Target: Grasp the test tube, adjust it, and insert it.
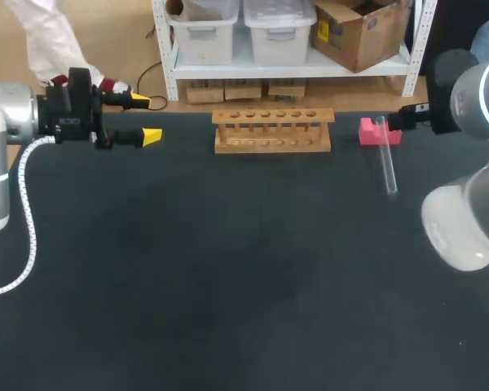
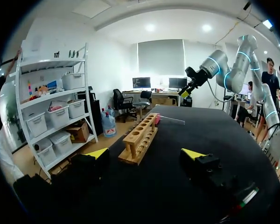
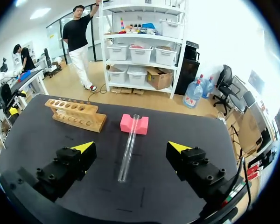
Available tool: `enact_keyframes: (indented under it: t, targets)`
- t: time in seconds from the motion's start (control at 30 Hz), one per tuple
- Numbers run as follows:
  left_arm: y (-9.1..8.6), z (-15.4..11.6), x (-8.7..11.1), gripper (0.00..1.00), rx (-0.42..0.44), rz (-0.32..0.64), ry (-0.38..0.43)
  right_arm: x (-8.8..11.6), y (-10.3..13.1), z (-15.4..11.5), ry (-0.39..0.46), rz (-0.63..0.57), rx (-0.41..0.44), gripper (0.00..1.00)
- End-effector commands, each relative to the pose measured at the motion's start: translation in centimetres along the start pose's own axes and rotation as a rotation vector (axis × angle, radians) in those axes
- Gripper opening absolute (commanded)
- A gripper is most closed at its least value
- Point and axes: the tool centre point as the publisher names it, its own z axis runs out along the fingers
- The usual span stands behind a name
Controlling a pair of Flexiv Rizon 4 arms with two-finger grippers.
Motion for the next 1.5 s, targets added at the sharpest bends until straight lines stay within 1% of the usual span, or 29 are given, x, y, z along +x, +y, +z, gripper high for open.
enact_keyframes:
  t: [0.03, 0.1, 0.17, 0.2, 0.37, 0.6, 0.77, 1.07, 1.33, 1.5]
  targets:
    - [-0.2, 0.0, 0.1, 1.00, -0.005, 0.003, -0.005, 0.0, 0.2, -0.1, -0.001, 0.000, 0.118, 1.00]
    - [-0.2, 0.0, 0.1, 1.00, -0.005, 0.003, -0.005, 0.0, 0.2, -0.1, -0.001, 0.000, 0.118, 1.00]
    - [-0.2, 0.0, 0.1, 1.00, -0.005, 0.003, -0.005, 0.1, 0.5, 0.9, -0.063, -0.001, 0.116, 1.00]
    - [-0.2, 0.0, 0.1, 1.00, -0.005, 0.003, -0.005, 0.2, 0.7, 1.5, -0.071, -0.010, 0.131, 1.00]
    - [-0.2, 0.0, 0.1, 1.00, -0.005, 0.003, -0.005, 0.2, 1.2, 3.2, -0.101, 0.012, 0.092, 1.00]
    - [-0.2, 0.0, 0.1, 1.00, -0.005, 0.003, -0.005, 1.3, 1.2, 5.4, -0.101, 0.054, 0.064, 1.00]
    - [-0.2, 0.0, 0.1, 1.00, -0.005, 0.003, -0.005, 1.5, 1.1, 6.4, -0.110, 0.061, 0.040, 1.00]
    - [-0.2, 0.0, 0.1, 1.00, -0.005, 0.003, -0.005, 2.7, 1.0, 8.5, -0.107, 0.039, 0.010, 1.00]
    - [-0.2, 0.0, 0.1, 1.00, -0.005, 0.003, -0.005, 3.1, 1.1, 10.9, -0.092, 0.027, 0.004, 1.00]
    - [-0.2, 0.0, 0.1, 1.00, -0.005, 0.003, -0.005, 3.4, 1.2, 12.1, -0.079, 0.035, -0.014, 1.00]
